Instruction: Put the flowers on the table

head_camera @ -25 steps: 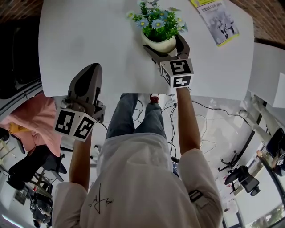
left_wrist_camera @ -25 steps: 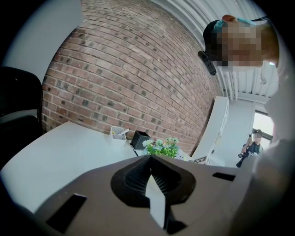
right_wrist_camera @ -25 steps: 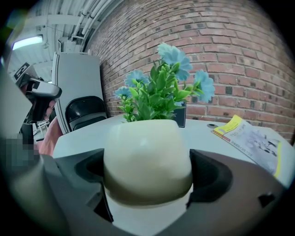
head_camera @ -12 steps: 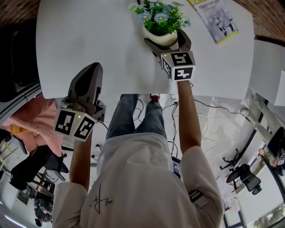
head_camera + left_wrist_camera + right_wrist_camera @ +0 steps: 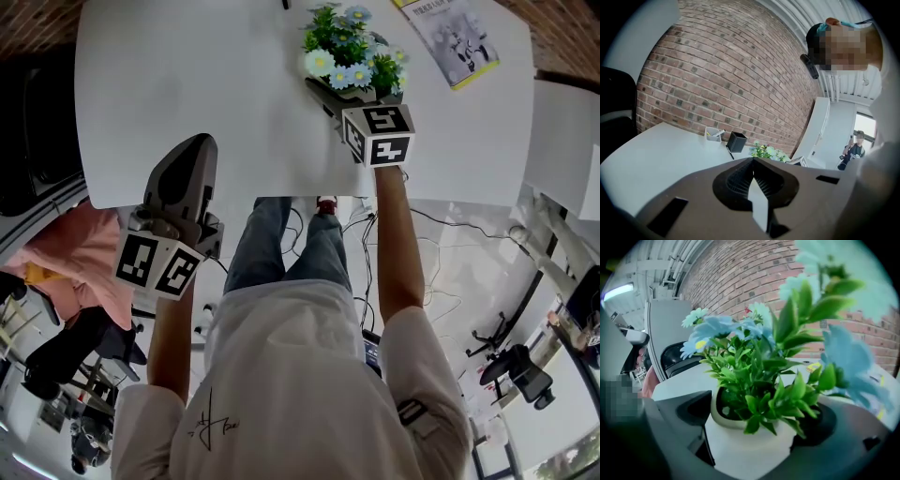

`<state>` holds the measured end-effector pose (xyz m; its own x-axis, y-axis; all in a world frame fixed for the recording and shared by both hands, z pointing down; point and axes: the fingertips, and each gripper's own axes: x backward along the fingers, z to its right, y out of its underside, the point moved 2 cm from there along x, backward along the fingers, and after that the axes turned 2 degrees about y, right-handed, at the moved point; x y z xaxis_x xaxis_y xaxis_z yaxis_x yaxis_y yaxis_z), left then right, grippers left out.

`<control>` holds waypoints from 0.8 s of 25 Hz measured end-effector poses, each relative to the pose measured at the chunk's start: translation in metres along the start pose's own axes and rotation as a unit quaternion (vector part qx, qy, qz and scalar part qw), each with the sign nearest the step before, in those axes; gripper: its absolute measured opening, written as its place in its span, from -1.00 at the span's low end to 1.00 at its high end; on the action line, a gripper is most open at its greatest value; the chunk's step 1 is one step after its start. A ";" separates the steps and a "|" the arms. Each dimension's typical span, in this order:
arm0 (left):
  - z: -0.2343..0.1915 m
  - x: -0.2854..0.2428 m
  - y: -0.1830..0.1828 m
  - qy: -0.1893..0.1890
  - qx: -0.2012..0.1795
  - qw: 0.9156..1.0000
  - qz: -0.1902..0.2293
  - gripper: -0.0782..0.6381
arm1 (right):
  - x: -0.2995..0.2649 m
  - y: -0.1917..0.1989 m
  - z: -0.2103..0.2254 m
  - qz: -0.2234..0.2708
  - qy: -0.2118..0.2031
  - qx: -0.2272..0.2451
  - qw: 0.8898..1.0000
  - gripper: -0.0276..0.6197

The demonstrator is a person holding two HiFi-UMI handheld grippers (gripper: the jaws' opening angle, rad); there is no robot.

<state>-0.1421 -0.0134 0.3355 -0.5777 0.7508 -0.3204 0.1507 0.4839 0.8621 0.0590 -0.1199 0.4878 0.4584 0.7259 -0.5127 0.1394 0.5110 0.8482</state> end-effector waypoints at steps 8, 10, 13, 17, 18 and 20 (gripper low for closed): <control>0.013 -0.002 0.002 0.006 -0.005 1.000 -0.001 -0.77 | 0.016 0.004 0.001 0.009 -0.002 -0.007 1.000 0.66; 0.017 -0.003 0.003 0.008 -0.007 1.000 -0.002 -0.77 | 0.021 0.003 0.002 0.013 0.000 -0.008 1.000 0.66; 0.022 -0.003 0.004 0.011 -0.009 1.000 -0.002 -0.77 | 0.027 0.003 0.002 0.015 0.001 -0.007 1.000 0.65; 0.031 -0.003 0.003 0.016 -0.011 1.000 0.000 -0.77 | 0.039 0.004 0.004 0.016 0.008 -0.005 1.000 0.65; 0.034 -0.003 0.003 0.017 -0.012 1.000 0.001 -0.77 | 0.043 0.004 0.004 0.016 0.009 -0.006 1.000 0.65; 0.039 -0.002 0.004 0.019 -0.013 1.000 0.002 -0.77 | 0.051 0.005 0.003 0.017 0.007 -0.004 1.000 0.65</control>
<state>-0.1091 0.0048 0.3239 -0.6069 0.7349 -0.3026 0.1325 0.4690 0.8732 0.0853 -0.0815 0.4659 0.4506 0.7488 -0.4862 0.1172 0.4902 0.8637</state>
